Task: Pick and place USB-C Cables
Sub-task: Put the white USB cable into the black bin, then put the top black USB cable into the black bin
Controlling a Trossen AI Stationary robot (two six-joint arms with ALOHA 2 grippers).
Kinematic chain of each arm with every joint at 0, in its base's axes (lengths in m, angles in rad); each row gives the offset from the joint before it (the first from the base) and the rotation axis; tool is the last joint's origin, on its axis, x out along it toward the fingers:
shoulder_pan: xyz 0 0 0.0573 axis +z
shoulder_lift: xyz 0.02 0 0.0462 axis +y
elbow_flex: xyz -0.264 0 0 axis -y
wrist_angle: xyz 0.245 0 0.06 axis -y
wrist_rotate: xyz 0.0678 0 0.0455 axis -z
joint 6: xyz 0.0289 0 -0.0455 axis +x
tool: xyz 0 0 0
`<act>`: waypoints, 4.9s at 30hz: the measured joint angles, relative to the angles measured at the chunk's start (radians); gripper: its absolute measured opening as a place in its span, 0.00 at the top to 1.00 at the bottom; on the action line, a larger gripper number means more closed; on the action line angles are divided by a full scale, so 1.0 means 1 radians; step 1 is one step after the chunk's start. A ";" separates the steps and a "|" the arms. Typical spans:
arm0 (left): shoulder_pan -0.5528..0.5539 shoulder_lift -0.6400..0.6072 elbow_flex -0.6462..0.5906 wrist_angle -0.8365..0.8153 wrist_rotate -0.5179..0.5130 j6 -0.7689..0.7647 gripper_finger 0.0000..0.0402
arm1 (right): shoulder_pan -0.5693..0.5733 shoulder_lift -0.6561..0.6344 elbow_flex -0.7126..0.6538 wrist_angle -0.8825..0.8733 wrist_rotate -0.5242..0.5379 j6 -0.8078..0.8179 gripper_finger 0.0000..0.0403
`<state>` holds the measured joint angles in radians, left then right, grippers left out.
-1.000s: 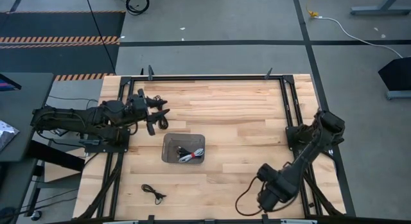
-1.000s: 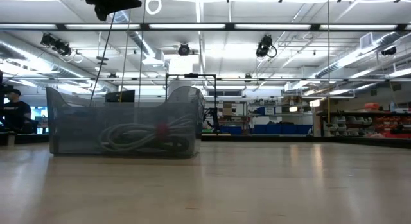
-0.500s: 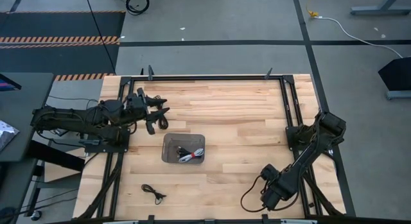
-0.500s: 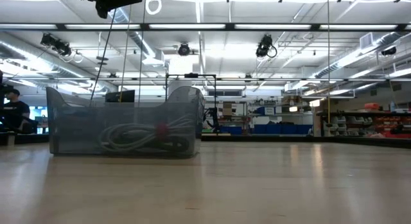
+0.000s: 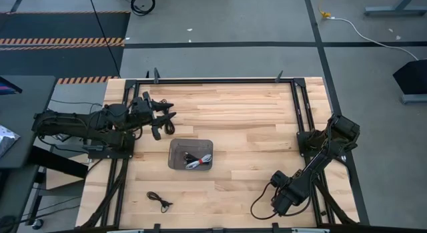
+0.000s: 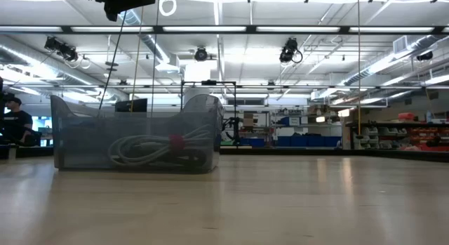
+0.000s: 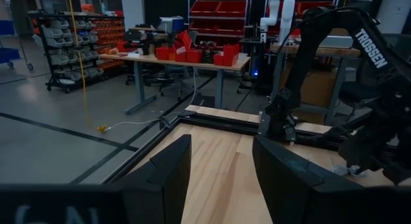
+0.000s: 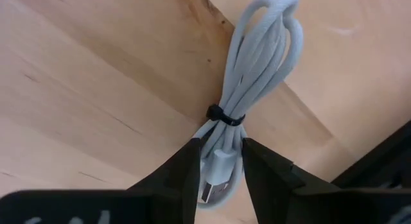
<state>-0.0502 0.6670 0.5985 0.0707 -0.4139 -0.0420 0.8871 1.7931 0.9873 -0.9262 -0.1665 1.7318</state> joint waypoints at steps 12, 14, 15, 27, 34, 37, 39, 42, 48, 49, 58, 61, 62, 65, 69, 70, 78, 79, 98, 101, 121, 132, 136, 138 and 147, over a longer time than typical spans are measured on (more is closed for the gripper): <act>0.000 0.000 0.000 -0.003 0.000 -0.004 0.57 | -0.053 0.002 0.073 -0.132 0.103 -0.202 0.95; 0.000 0.000 0.000 -0.003 0.000 -0.016 0.57 | -0.076 0.002 0.110 -0.194 0.141 -0.249 0.95; 0.000 0.000 0.000 -0.003 0.000 -0.020 0.57 | -0.090 0.002 0.132 -0.222 0.164 -0.276 0.95; 0.000 0.000 0.000 -0.015 0.000 -0.021 0.57 | -0.326 0.000 0.454 -0.271 0.671 -0.854 0.95; 0.000 0.000 0.000 -0.022 0.000 -0.026 0.57 | -0.507 0.000 0.491 0.066 0.629 -1.343 0.95; 0.000 0.000 0.000 -0.029 0.000 -0.026 0.57 | -0.568 0.000 0.491 0.150 0.585 -1.480 0.95; 0.000 0.000 0.000 -0.034 0.000 -0.026 0.57 | -0.600 0.000 0.491 0.185 0.567 -1.587 0.95; 0.000 0.000 0.000 -0.035 0.000 -0.026 0.57 | -0.635 0.004 0.491 0.274 0.520 -1.736 0.95; 0.000 0.000 0.000 -0.040 0.000 -0.026 0.57 | -0.671 0.007 0.483 0.486 0.390 -1.867 0.95; 0.000 0.000 0.000 -0.040 0.000 -0.026 0.57 | -0.673 0.007 0.482 0.497 0.381 -1.881 0.95; 0.000 0.000 0.000 -0.041 0.000 -0.033 0.57 | -0.689 0.107 0.481 0.575 0.332 -1.926 0.95; 0.000 0.000 0.000 -0.042 0.000 -0.033 0.57 | -0.690 0.141 0.481 0.610 0.358 -1.957 0.95; 0.000 0.000 0.000 -0.041 0.000 -0.033 0.57 | -0.692 0.143 0.481 0.612 0.360 -1.967 0.95; 0.000 0.000 0.000 -0.042 0.000 -0.032 0.57 | -0.704 0.156 0.484 0.660 0.359 -1.971 0.95; 0.000 0.000 0.000 -0.046 0.000 -0.029 0.57 | -0.722 0.173 0.482 0.657 0.344 -1.971 0.95; 0.000 0.000 0.000 -0.045 0.000 -0.029 0.57 | -0.724 0.175 0.480 0.642 0.343 -1.968 0.95; 0.000 0.000 0.000 -0.046 0.000 -0.031 0.57 | -0.730 0.205 0.481 0.661 0.357 -1.910 0.88; 0.000 0.000 0.000 -0.049 0.000 -0.031 0.57 | -0.731 0.205 0.481 0.663 0.356 -1.909 0.85; 0.000 0.000 0.000 -0.055 0.000 -0.030 0.57 | -0.727 0.204 0.481 0.715 0.356 -1.828 0.64; 0.000 0.000 0.000 -0.073 -0.017 -0.033 0.57 | -0.718 0.200 0.481 0.780 0.366 -1.837 0.64; 0.234 0.110 0.000 -0.502 -0.393 -0.174 0.57 | -0.616 0.051 0.482 0.881 0.385 -1.839 0.64; 0.568 0.317 0.000 -0.437 -0.063 -0.345 0.57 | -0.594 0.051 0.482 0.810 0.461 -1.792 0.64; 0.660 0.390 0.000 -0.483 -0.009 -0.399 0.57 | -0.595 0.051 0.482 0.781 0.461 -1.785 0.64; 0.675 0.415 0.000 -0.483 0.033 -0.432 0.57 | -0.595 0.051 0.482 0.780 0.461 -1.796 0.64; 0.659 0.432 0.000 -0.475 0.135 -0.527 0.57 | -0.613 0.051 0.482 0.757 0.461 -1.820 0.64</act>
<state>0.6085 1.0990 0.5987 -0.4046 -0.2786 -0.5686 0.2739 1.8439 1.4693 -0.1692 0.2943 -0.0881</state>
